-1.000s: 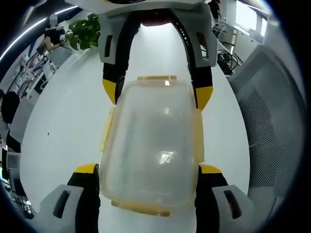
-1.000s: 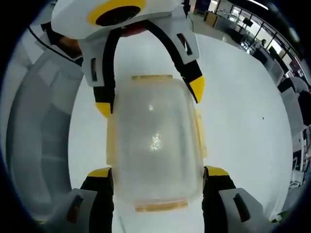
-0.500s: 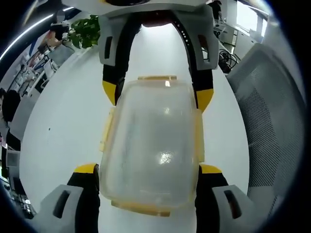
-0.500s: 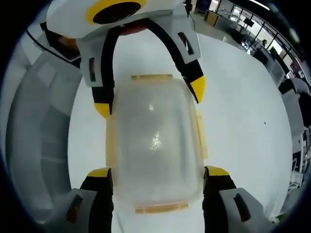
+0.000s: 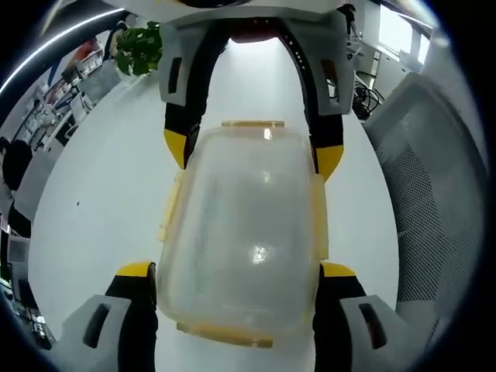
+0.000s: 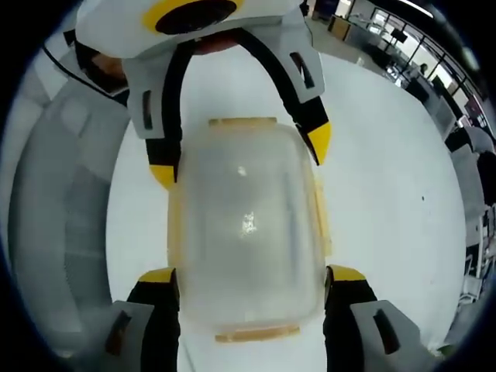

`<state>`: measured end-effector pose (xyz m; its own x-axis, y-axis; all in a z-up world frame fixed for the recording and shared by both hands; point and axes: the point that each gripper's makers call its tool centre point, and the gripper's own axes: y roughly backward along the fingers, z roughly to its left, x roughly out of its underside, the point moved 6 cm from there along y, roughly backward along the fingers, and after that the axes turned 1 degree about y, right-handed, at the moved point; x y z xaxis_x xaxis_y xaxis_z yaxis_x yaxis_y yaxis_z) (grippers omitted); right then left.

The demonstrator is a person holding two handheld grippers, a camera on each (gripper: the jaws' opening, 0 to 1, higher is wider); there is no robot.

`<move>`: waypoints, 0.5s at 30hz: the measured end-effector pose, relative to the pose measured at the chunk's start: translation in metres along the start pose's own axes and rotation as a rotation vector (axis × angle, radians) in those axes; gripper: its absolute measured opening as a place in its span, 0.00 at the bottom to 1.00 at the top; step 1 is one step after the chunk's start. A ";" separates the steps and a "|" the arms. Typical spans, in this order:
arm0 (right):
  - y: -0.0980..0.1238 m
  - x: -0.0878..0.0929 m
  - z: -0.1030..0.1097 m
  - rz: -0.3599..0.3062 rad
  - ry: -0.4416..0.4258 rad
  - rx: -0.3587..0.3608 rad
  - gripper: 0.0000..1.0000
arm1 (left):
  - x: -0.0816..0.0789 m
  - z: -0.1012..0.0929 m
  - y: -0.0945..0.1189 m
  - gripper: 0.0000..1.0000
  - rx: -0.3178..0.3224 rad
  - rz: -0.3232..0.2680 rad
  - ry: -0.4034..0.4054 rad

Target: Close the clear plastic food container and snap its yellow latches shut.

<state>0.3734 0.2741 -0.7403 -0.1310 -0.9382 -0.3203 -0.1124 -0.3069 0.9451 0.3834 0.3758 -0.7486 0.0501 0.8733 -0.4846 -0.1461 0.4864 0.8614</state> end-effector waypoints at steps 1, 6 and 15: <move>0.000 0.000 -0.001 0.000 0.000 0.000 0.76 | 0.000 0.001 0.000 0.84 0.000 0.000 0.000; -0.001 0.000 -0.008 -0.004 -0.008 0.004 0.77 | -0.001 0.008 -0.002 0.84 -0.002 0.005 -0.007; -0.001 0.001 -0.019 -0.019 -0.016 0.007 0.77 | -0.003 0.020 -0.004 0.84 0.001 0.004 -0.014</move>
<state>0.3924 0.2707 -0.7406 -0.1444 -0.9294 -0.3397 -0.1222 -0.3239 0.9382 0.4032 0.3722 -0.7477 0.0637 0.8756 -0.4788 -0.1457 0.4828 0.8635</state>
